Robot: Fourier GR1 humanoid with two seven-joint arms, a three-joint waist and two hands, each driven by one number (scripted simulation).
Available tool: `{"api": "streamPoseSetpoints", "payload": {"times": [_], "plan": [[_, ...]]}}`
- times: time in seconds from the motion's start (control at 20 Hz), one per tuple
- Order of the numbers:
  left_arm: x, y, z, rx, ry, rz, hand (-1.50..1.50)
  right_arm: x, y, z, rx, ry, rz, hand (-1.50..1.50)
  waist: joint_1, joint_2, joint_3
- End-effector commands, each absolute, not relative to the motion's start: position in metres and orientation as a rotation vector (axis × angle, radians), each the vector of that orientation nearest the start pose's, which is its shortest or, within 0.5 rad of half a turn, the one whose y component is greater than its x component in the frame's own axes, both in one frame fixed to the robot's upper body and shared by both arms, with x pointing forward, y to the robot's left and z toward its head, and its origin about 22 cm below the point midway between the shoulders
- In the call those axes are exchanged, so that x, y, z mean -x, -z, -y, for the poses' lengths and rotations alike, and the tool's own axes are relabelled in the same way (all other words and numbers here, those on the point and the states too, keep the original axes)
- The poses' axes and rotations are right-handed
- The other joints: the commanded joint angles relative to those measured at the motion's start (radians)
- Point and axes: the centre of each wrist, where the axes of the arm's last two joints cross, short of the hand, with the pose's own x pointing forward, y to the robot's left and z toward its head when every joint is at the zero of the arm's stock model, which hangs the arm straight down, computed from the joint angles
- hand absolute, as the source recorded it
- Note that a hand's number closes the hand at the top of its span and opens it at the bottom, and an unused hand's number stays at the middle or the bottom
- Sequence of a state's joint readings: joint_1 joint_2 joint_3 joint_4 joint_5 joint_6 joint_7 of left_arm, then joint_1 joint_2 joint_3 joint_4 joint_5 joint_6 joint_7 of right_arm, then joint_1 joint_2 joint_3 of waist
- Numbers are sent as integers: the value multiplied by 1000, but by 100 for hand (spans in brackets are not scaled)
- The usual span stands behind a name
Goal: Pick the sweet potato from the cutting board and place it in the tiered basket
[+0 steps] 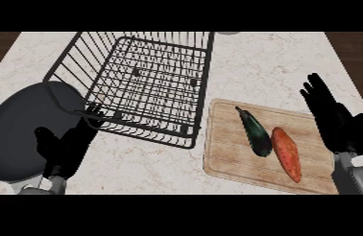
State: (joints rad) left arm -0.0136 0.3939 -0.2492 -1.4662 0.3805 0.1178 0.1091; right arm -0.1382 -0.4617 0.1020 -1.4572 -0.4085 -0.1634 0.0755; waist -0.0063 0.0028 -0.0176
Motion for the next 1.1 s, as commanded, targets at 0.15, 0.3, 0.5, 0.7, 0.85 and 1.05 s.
{"api": "streamPoseSetpoints", "payload": {"times": [0.15,0.3,0.5,0.7,0.85,1.05], "plan": [[-255,13,-250,22,196,1478,0,-301,-44,246,49,-63,1506,-150,14,0,17],[-262,-5,-246,73,243,1512,0,-302,-45,258,421,-331,1487,-150,26,-1,9],[-266,19,-241,70,219,1525,0,-298,-13,205,25,-3,1565,-150,3,1,18],[-264,13,-242,81,223,1533,0,-291,-41,198,160,-174,1692,-150,-5,-5,16],[-263,15,-250,47,203,1521,0,-287,-85,221,273,-352,1654,-150,-21,-11,14],[-251,26,-258,33,184,1492,0,-291,-118,257,555,-689,1449,-150,-43,-22,5]]}}
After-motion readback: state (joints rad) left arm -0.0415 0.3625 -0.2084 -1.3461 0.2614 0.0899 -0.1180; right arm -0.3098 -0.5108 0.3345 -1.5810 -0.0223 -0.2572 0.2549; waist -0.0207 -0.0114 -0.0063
